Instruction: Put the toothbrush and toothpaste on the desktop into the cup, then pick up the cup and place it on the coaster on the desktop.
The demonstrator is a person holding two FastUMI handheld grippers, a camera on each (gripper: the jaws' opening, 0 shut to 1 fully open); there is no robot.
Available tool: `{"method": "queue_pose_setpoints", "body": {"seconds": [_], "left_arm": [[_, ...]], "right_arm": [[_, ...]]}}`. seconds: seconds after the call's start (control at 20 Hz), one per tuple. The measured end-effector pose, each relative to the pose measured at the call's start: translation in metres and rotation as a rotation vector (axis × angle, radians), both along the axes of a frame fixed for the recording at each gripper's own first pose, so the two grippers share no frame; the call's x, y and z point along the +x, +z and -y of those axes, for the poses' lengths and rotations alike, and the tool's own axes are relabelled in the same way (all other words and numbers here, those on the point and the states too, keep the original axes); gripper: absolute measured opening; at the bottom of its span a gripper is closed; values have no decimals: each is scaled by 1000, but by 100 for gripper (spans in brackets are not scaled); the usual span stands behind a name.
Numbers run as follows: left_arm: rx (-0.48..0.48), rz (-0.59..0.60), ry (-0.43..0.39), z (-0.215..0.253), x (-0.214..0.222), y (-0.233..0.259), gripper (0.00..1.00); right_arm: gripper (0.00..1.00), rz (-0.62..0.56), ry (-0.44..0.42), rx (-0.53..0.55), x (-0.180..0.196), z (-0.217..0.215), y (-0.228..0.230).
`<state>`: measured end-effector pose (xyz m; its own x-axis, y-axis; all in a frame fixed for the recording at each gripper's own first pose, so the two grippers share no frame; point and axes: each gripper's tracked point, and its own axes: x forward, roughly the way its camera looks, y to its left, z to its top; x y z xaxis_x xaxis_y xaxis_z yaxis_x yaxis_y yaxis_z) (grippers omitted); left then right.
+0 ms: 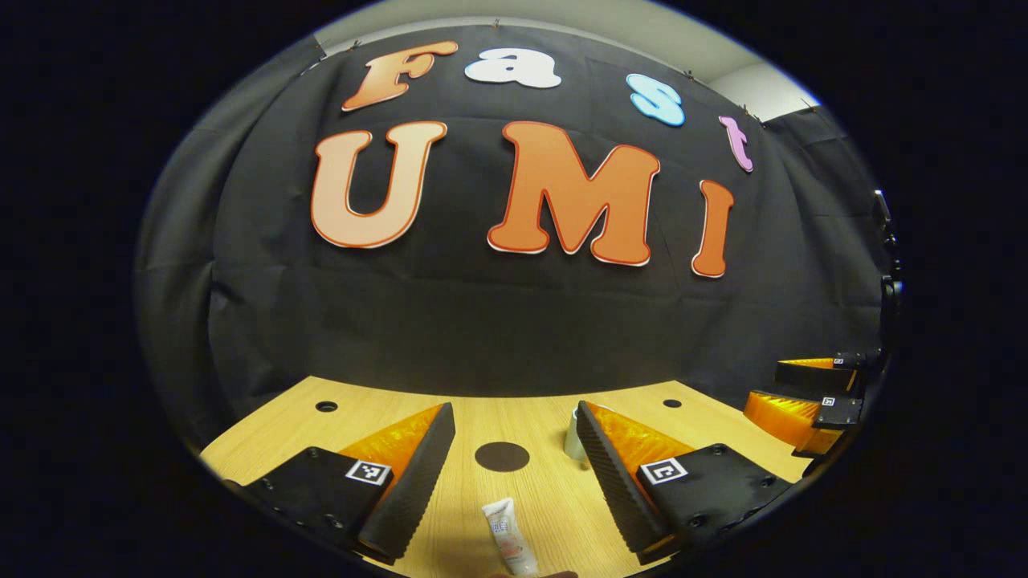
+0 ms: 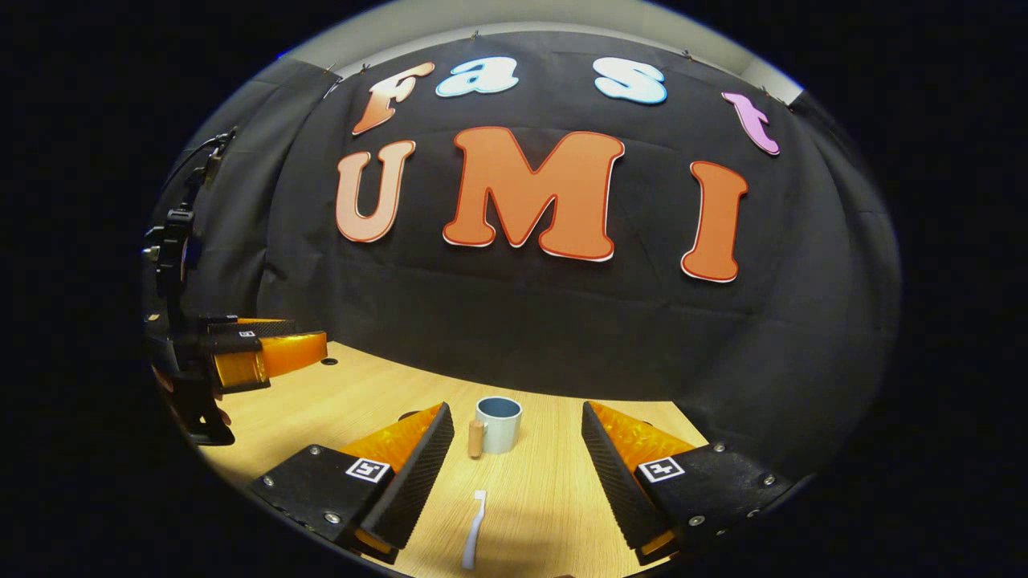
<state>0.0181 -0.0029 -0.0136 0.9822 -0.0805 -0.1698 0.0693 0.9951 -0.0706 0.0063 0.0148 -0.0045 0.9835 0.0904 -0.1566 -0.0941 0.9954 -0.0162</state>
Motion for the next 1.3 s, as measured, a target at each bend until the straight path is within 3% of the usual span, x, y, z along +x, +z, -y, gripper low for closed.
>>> {"method": "queue_pose_setpoints", "body": {"seconds": [0.15,0.4,0.75,1.3], "left_arm": [[-4,-84,-18,-5,7,-11,97],[74,-281,-43,-6,19,-47,97],[123,-590,-108,4,16,-106,96],[77,-961,-105,12,-14,-175,96]], "right_arm": [[97,-101,17,24,3,-2,-12],[94,-273,78,93,11,-12,-24],[93,-497,127,46,20,-25,-59],[89,-756,172,17,29,-46,-109]]}}
